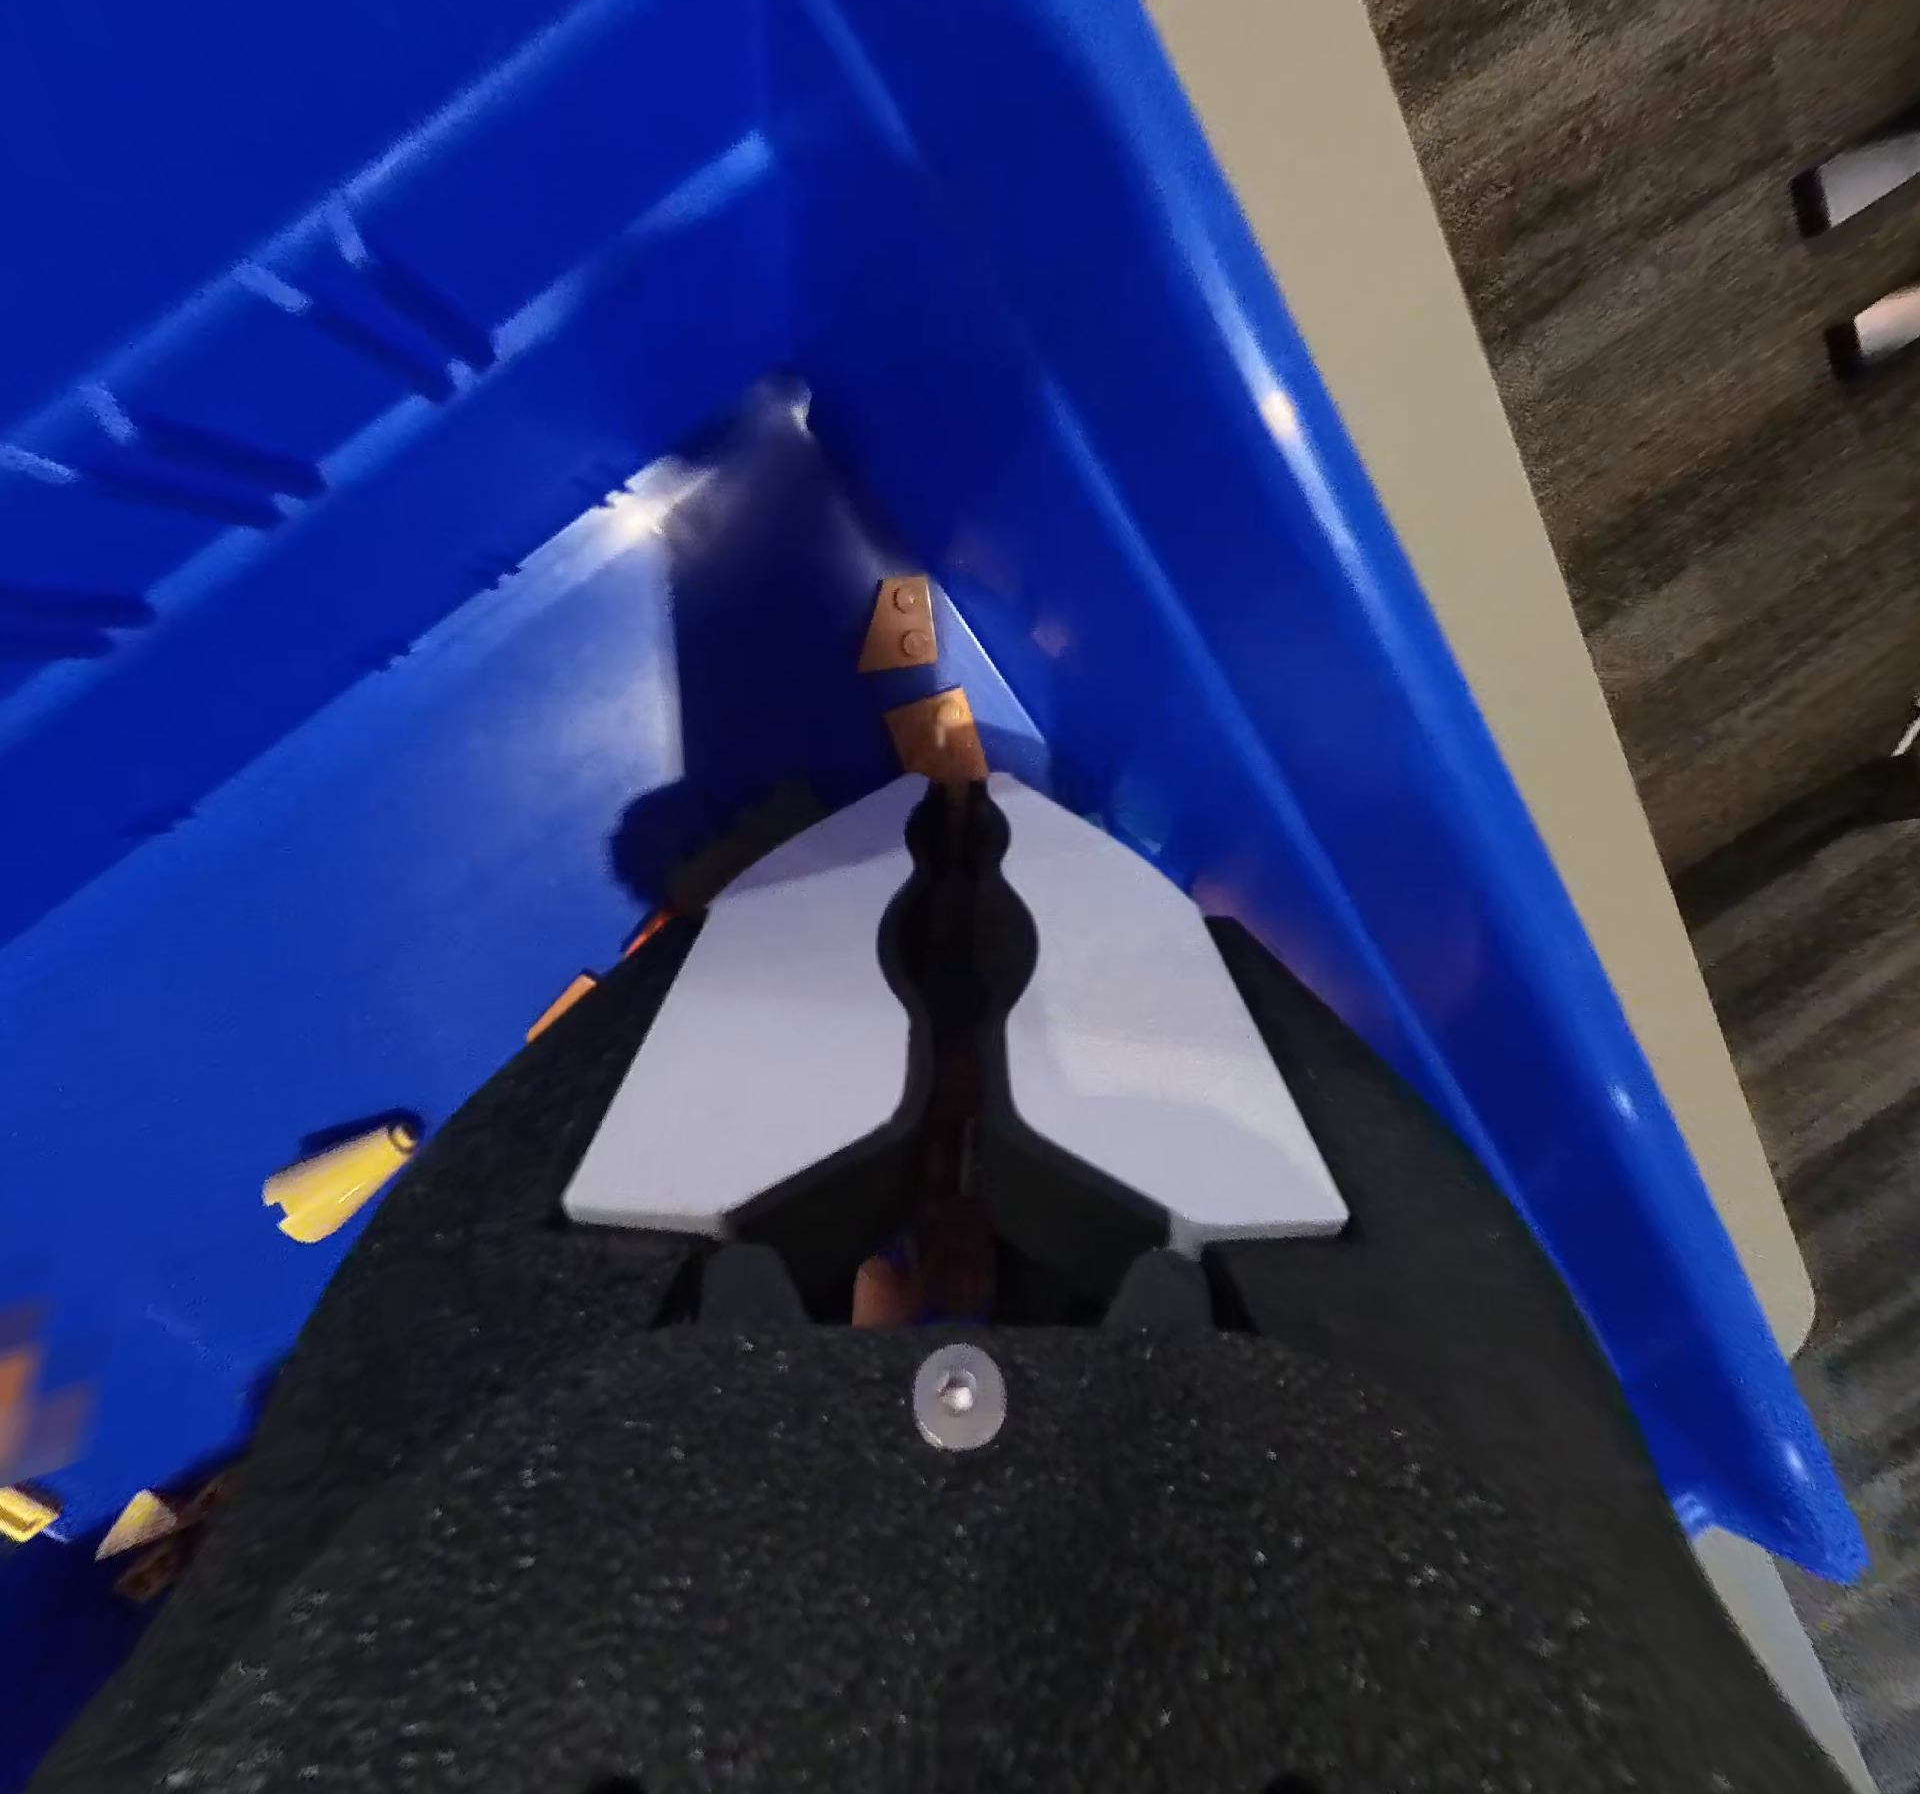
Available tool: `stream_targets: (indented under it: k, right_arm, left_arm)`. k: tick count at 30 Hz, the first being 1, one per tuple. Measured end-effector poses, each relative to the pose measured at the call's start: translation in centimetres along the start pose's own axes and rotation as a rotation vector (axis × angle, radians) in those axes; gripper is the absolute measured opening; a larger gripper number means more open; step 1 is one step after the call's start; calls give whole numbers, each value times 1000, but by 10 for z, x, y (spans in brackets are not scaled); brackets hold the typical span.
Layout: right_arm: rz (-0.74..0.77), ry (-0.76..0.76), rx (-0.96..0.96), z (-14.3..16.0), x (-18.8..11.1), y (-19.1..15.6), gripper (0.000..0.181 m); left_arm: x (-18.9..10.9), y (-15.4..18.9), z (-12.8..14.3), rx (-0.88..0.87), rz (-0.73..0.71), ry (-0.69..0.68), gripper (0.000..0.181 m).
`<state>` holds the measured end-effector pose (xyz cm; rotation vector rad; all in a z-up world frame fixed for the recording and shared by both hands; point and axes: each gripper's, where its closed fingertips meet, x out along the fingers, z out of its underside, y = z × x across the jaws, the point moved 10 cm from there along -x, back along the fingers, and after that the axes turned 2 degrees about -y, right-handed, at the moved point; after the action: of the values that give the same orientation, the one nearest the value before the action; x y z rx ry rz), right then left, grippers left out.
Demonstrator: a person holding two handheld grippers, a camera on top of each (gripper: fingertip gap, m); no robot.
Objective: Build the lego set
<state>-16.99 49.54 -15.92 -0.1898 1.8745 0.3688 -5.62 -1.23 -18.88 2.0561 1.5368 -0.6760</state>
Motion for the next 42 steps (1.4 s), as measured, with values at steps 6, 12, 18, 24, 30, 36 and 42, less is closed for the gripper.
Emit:
stream_targets:
  k: [6, 12, 18, 24, 30, 36, 42]
  right_arm:
    - [-48, -25, 4, -1, 10, 2, 20]
    - [-87, -26, 19, -1, 10, 3, 26]
    - [-97, -36, 30, -1, 9, -1, 32]
    - [-118, -39, 31, -3, 8, -11, 19]
    - [-118, -38, 35, -2, 8, -14, 15]
    - [-124, -25, 38, -1, 8, -15, 10]
    - [-126, -10, 45, 1, 4, -12, 0]
  left_arm:
    - [0, -1, 0, -14, 8, 4, 21]
    - [0, -2, 0, -15, 11, -1, 21]
    - [0, -1, 0, -11, 11, 3, 21]
    - [0, -1, 0, -8, 11, 0, 21]
    - [0, -1, 0, -7, 11, -3, 21]
    - [0, -1, 0, -8, 11, -3, 21]
    - [0, -1, 0, -11, 14, -4, 21]
